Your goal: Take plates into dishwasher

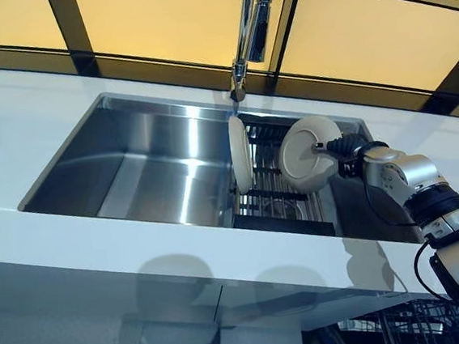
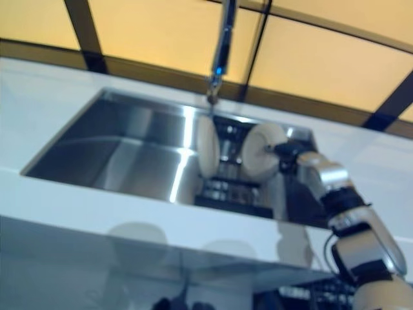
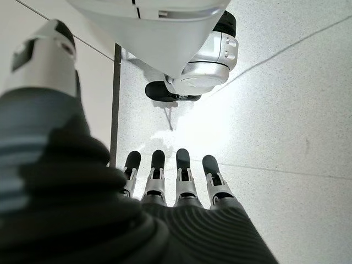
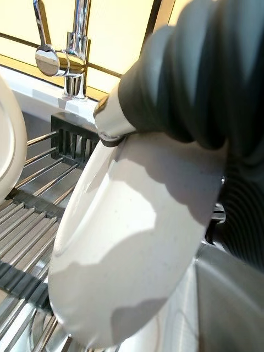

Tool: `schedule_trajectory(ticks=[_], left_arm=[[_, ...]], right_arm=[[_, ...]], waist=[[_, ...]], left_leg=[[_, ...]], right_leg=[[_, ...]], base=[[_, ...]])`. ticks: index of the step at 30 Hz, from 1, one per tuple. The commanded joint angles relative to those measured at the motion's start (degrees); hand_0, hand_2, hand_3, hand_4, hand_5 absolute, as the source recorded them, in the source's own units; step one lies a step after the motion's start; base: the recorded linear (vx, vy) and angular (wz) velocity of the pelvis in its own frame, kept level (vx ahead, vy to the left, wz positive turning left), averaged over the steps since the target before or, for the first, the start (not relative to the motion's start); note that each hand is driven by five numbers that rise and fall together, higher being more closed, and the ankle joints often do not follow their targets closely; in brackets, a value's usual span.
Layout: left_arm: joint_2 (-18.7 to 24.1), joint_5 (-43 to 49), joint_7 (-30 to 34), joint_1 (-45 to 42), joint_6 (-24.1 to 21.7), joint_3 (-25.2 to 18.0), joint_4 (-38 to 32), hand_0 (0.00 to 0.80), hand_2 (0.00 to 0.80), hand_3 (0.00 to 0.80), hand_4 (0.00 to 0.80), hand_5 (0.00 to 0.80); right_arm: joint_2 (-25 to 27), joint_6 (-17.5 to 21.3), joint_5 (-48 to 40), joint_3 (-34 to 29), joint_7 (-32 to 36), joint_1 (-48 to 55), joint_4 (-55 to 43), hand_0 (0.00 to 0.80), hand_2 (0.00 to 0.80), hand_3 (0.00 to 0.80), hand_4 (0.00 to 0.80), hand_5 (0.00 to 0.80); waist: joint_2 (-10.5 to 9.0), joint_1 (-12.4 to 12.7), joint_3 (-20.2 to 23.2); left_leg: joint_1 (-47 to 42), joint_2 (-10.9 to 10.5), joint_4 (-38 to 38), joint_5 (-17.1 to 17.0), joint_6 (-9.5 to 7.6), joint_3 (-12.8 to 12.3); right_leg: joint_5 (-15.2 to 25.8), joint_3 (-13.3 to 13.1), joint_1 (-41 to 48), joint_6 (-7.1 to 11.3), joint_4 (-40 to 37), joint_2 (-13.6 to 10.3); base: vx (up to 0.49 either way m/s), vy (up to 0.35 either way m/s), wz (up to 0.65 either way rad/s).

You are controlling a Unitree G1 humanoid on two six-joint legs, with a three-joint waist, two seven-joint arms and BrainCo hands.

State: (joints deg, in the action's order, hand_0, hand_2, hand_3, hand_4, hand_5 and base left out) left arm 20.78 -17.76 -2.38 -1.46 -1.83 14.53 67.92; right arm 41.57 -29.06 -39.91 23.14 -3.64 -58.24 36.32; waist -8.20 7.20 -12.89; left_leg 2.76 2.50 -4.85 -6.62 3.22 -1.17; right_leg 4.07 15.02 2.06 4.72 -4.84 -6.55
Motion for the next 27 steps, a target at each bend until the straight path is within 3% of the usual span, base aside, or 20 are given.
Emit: schedule_trajectory(ticks=[1, 10, 18, 27], left_arm=[[0.0, 0.1, -0.9, 0.6, -0.5, 1.8, 2.6, 0.0, 0.0, 0.0, 0.0, 0.0], [0.0, 0.2, 0.1, 0.2, -0.2, 1.6, 3.2, 0.0, 0.0, 0.0, 0.0, 0.0], [-0.1, -3.5, 3.7, -0.5, 4.3, -0.2, 4.2, 0.0, 0.0, 0.0, 0.0, 0.0], [1.0, -1.0, 3.7, 1.1, 5.9, -1.2, 4.0, 0.0, 0.0, 0.0, 0.0, 0.0]], right_arm=[[5.1, 4.1, 2.9, 3.6, -2.4, -8.2, 1.5, 0.8, 0.8, 0.8, 0.8, 0.8], [8.9, 7.1, 4.5, 5.0, -4.8, -11.6, 2.3, 0.8, 0.8, 0.8, 0.8, 0.8], [15.4, 8.2, 7.9, 8.5, -3.7, -16.1, 3.7, 0.8, 0.8, 0.8, 0.8, 0.8], [21.9, 7.7, 8.9, 7.0, -2.6, -14.3, 3.4, 0.8, 0.8, 0.8, 0.8, 0.8]], waist=[[-0.64, 0.6, 3.0], [-1.23, 0.0, 4.7], [-1.76, -1.3, 6.6], [-1.98, -4.8, 8.0]], left_leg=[[-4.1, -0.3, -0.1, 5.5, 0.22, -3.1], [-5.2, -0.4, -0.1, 6.0, 0.15, -3.7], [-6.3, -0.5, -0.1, 6.6, -0.19, -4.7], [-7.8, -0.4, -0.1, 7.6, -0.79, -6.9]], right_leg=[[3.6, -0.1, -0.8, 5.01, -0.2, -2.2], [3.7, -0.7, -0.1, 5.31, -0.2, -2.0], [4.5, -1.9, 0.1, 5.89, -0.2, -2.0], [6.0, -5.3, -1.9, 6.84, 0.5, -1.5]], base=[[0.0, 0.0, 0.0], [-0.001, 0.003, 0.0], [-0.008, 0.026, -0.04], [-0.039, 0.019, -0.21]])
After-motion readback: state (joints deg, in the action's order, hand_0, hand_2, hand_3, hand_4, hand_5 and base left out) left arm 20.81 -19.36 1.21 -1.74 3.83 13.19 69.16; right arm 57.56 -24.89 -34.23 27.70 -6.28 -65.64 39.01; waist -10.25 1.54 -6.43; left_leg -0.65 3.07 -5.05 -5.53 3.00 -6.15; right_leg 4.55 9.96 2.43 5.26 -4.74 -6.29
